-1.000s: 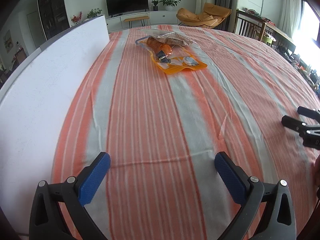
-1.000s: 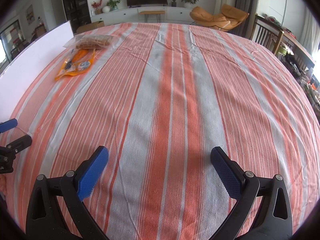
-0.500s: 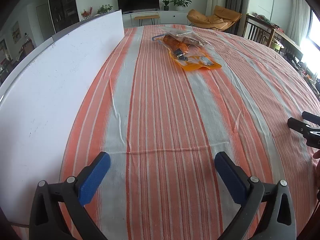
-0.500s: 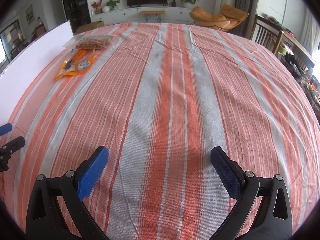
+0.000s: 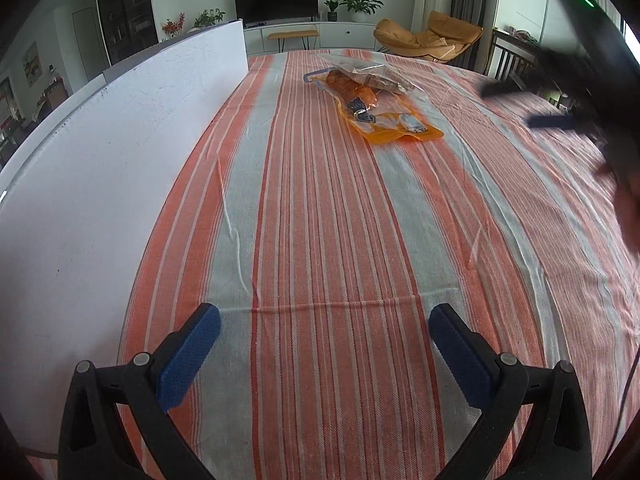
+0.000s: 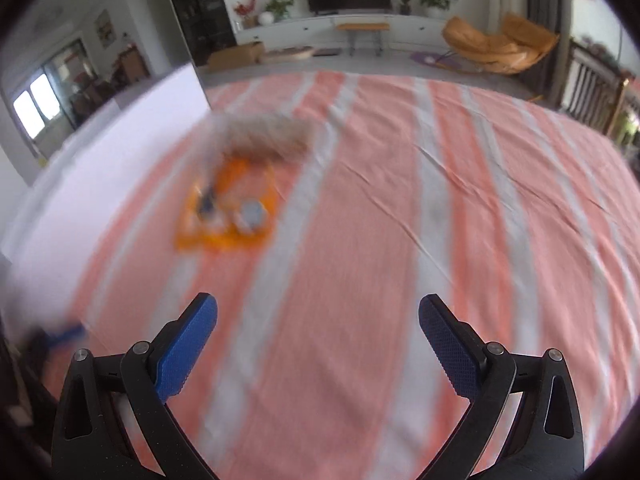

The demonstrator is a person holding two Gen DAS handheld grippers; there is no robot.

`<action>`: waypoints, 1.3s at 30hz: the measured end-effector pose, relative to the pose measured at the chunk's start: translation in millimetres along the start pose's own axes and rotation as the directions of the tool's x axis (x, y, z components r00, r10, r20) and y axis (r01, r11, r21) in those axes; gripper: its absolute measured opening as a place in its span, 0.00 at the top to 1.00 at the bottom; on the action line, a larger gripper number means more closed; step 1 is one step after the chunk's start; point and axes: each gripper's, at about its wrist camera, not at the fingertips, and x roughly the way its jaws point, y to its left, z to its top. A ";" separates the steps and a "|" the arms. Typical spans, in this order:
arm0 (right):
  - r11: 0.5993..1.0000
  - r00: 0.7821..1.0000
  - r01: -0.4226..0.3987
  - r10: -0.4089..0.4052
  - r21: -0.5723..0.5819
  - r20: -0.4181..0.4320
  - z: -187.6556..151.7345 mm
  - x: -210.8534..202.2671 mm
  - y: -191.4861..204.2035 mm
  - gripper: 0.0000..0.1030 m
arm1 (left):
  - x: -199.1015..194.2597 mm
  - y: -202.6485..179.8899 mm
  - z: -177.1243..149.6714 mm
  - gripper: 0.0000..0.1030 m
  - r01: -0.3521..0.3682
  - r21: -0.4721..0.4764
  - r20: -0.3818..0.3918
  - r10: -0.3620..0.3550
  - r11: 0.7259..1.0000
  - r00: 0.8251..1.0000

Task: Organize snacks

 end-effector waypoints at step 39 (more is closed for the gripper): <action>0.977 0.964 0.187 -0.203 0.100 0.175 -145.1 -118.4 -91.2 0.05 | 0.3 -2.3 2.4 0.00 0.001 0.002 0.000 -0.001 1.000 1.000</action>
